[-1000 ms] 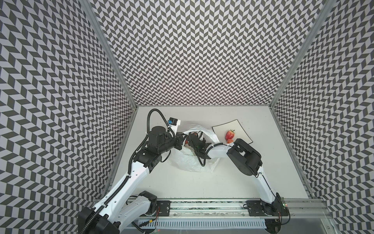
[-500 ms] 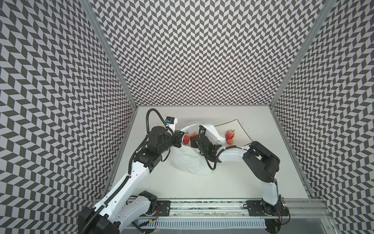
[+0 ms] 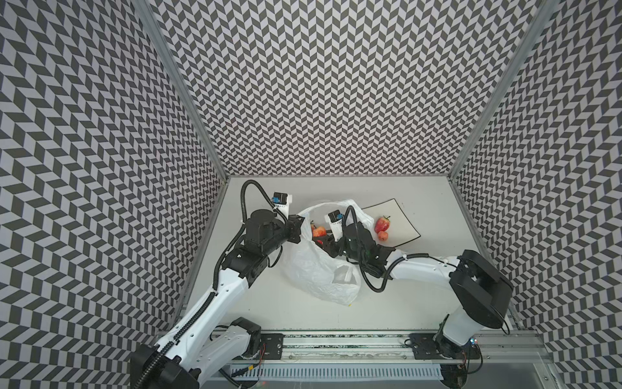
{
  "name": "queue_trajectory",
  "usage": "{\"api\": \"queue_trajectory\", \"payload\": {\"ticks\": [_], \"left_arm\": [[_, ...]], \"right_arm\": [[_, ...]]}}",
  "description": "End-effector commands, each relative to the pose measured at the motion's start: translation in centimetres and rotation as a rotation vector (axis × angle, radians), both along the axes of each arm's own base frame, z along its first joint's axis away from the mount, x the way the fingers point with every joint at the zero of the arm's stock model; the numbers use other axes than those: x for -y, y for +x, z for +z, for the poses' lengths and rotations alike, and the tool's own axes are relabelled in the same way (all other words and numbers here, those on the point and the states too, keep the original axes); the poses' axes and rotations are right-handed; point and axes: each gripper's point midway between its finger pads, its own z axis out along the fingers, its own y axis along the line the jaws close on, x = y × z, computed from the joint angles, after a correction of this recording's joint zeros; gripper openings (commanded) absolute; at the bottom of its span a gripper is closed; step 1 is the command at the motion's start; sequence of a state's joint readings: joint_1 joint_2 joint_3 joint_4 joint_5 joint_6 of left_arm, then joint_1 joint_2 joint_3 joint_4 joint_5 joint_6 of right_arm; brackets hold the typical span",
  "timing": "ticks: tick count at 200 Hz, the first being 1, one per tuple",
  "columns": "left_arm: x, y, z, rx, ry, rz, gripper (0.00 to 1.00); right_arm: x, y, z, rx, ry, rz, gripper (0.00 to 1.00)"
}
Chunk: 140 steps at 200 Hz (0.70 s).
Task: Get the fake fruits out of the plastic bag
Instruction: 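Carry the apple out of the bag to the white plate with the right gripper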
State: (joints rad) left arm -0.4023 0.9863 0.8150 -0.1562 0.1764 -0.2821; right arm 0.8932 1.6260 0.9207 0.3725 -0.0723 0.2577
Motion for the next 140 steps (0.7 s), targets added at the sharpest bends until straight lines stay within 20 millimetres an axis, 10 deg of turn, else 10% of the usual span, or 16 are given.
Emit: {"api": "queue_trajectory", "payload": {"ticks": [1,140], "left_arm": [[-0.8,0.4,0.6,0.027,-0.009,0.04,0.0],[-0.9,0.3,1.2,0.039,-0.016,0.024,0.0]], "right_arm": [[0.2,-1.5,3.9,0.157,0.004,0.1,0.27],[12.1,-3.9,20.5,0.363,0.151,-0.184,0.28]]}}
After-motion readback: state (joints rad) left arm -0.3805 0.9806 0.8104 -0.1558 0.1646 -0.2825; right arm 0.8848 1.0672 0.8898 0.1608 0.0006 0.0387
